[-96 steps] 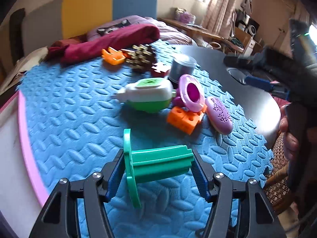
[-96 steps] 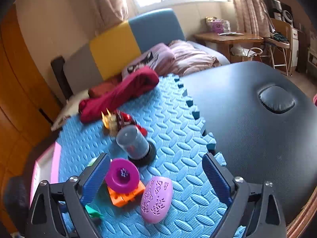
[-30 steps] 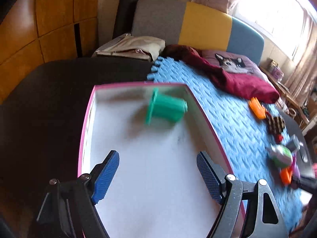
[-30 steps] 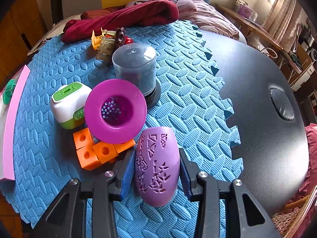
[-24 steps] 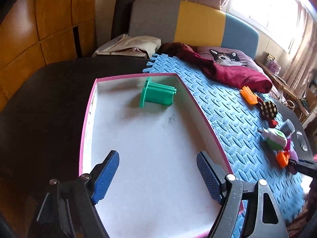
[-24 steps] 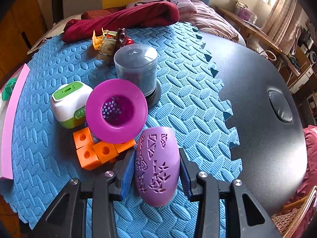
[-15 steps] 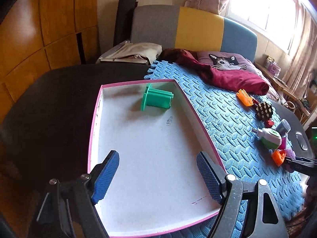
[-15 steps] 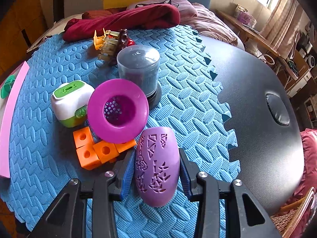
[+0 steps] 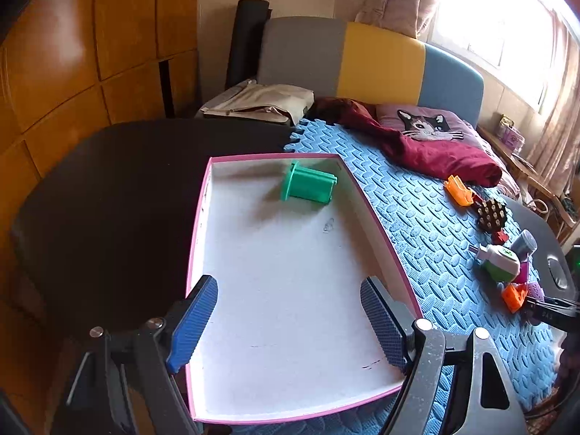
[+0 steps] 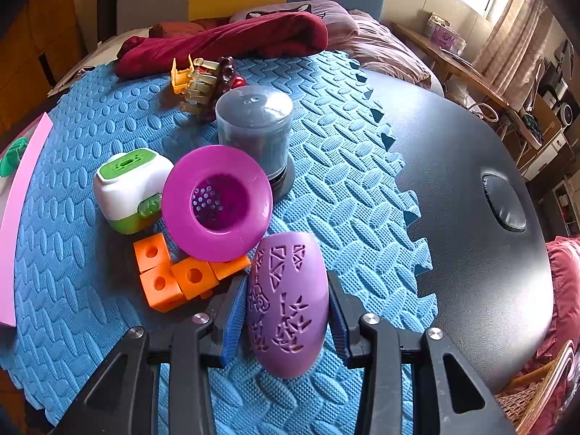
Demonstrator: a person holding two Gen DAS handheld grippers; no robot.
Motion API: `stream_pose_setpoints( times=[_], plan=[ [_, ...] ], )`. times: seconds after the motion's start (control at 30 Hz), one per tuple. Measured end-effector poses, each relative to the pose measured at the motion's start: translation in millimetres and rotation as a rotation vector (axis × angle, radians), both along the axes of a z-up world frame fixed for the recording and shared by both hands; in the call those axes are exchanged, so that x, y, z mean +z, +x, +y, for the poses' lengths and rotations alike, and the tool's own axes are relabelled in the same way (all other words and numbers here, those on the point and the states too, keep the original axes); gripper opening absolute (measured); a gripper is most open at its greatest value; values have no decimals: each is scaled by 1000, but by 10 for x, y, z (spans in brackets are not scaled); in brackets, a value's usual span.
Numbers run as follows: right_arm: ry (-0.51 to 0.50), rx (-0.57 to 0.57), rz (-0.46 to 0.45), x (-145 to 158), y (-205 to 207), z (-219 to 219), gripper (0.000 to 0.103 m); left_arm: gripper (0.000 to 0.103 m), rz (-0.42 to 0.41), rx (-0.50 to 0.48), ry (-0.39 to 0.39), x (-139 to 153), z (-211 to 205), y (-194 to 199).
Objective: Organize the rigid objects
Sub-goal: 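Carry the purple egg to the white tray and release it with the right tool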
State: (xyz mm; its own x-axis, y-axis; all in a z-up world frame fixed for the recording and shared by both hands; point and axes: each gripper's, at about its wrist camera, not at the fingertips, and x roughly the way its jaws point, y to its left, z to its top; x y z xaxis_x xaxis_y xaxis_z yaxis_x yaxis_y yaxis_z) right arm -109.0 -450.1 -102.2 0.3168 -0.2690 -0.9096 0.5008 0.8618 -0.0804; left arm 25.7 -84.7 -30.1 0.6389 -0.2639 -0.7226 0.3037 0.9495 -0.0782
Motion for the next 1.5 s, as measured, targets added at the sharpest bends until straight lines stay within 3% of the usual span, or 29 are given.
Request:
stream_pose_setpoints(
  times=[0.33,0.47,0.63,0.87,1.03,1.27,1.5],
  plan=[
    [7,-41,-34,41,-43,-75,41,82,-5,19,5,8,35,2],
    [19,-94,-102,142,-126,-173,41,82,3,21,-3,-5,53,18],
    [44,-106,-249,422,-227,-153,41,82,-1,28,2,-17,72,29],
    [88,139,-362,842,260,549,41,82,-2,63,-19,0,196,75],
    [174,318,-355,880,812,1201,41,82,-12,112,-26,33,410,102],
    [266,499,-300,758,1578,2015,41,82,-10,204,-45,41,764,160],
    [237,575,-192,342,2160,2409,41,82,9,248,-49,-34,953,206]
  ],
)
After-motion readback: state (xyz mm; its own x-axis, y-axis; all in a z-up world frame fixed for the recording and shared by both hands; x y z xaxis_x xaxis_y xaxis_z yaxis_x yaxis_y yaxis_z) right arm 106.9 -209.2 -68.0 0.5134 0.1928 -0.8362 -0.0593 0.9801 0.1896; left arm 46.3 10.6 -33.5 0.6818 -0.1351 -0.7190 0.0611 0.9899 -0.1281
